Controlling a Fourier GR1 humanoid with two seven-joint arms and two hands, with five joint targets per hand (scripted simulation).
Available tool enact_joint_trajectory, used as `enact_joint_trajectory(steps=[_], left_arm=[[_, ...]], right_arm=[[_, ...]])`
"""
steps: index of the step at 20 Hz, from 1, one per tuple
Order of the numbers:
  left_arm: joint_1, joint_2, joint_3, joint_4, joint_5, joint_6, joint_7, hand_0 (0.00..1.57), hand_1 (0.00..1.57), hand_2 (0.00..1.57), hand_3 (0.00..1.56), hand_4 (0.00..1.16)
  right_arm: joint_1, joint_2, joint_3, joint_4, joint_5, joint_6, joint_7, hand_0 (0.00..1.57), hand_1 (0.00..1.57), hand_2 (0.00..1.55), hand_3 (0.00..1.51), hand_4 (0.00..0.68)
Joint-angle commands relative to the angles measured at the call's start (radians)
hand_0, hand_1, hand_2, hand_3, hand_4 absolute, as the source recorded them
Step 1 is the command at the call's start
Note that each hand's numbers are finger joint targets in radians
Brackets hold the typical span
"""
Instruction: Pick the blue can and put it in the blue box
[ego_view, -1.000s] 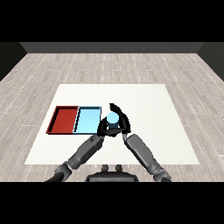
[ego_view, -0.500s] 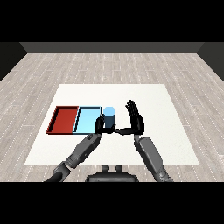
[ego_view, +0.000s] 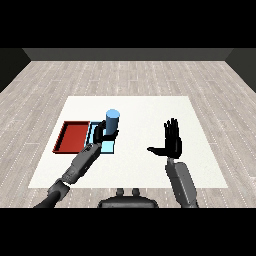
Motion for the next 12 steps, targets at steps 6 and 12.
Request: enact_joint_trajectory(steps=[6,12], left_arm=[[-0.11,0.108,-0.028,0.241,-0.136,0.085,0.221,1.57,1.57,1.57,1.48,1.04],[-0.177,0.046,-0.083,0.477,-0.199,0.11,0.435,1.44,1.44,1.35,1.18,0.94]], right_arm=[[0.029,0.023,-0.04,0.055,-0.028,0.031,-0.043,0.0,0.0,0.0,0.0,0.0],[0.011,-0.009,-0.086,0.056,-0.066,0.054,-0.005,0.0,0.0,0.0,0.0,0.0]])
